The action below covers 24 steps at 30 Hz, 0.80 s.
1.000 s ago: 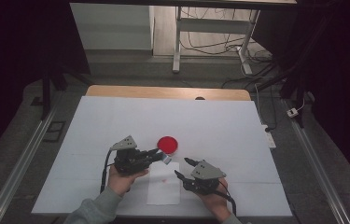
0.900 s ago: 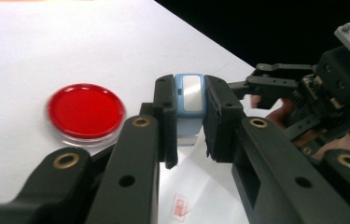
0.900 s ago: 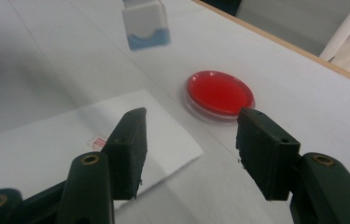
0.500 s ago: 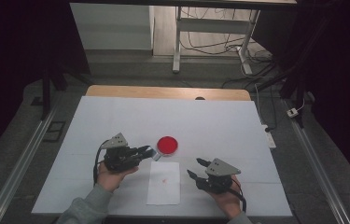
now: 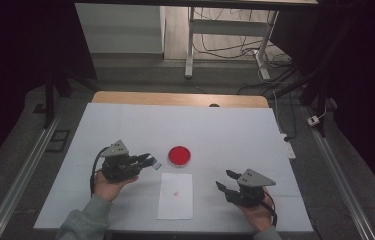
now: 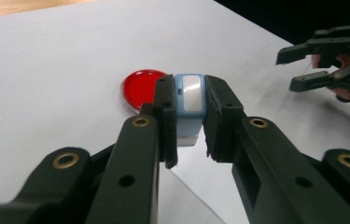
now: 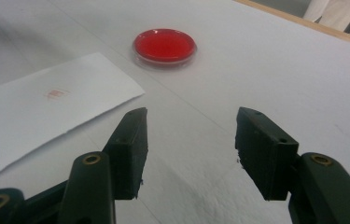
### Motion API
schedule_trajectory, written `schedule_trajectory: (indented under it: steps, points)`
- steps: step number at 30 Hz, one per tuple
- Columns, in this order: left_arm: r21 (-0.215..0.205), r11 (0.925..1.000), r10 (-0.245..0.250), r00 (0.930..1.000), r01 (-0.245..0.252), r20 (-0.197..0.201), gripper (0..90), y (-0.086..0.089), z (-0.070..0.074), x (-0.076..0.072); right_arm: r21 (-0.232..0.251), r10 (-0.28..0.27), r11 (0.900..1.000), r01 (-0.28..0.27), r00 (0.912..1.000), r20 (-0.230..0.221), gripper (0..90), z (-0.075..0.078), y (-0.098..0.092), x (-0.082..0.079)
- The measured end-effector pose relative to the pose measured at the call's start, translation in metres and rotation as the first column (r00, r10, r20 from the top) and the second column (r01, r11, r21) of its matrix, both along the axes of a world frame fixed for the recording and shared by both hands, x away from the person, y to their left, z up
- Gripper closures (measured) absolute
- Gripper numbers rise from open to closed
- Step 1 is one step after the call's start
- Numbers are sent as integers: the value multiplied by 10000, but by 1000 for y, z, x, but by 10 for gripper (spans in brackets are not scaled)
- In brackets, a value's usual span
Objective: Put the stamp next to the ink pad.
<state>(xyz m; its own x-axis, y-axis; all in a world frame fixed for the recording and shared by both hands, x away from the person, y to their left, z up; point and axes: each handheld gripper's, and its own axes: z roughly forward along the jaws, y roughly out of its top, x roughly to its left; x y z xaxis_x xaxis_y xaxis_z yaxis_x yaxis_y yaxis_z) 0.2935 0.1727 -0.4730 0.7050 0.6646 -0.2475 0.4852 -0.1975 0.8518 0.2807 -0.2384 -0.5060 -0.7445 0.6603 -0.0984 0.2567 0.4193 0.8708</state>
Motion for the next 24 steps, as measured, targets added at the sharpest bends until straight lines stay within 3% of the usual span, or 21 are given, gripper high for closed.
schedule_trajectory:
  steps: [4,10,17,24]
  points:
    - [221,9997,73,9997,-68,-241,760,3,-4,4,95,-101,9999,101,9999,15,438,1,-9,0]
    - [963,9953,154,9987,-107,-483,759,-2,-15,11,-18,-240,9997,240,9997,-87,437,1,-18,0]
    - [1850,9812,618,9977,-559,-261,757,-9,-24,21,-120,-367,9993,365,9991,-188,433,-1,-22,0]
    - [2422,9689,621,9973,-509,-385,755,-20,-35,30,-63,-353,9994,351,9991,-237,431,-2,-23,1]
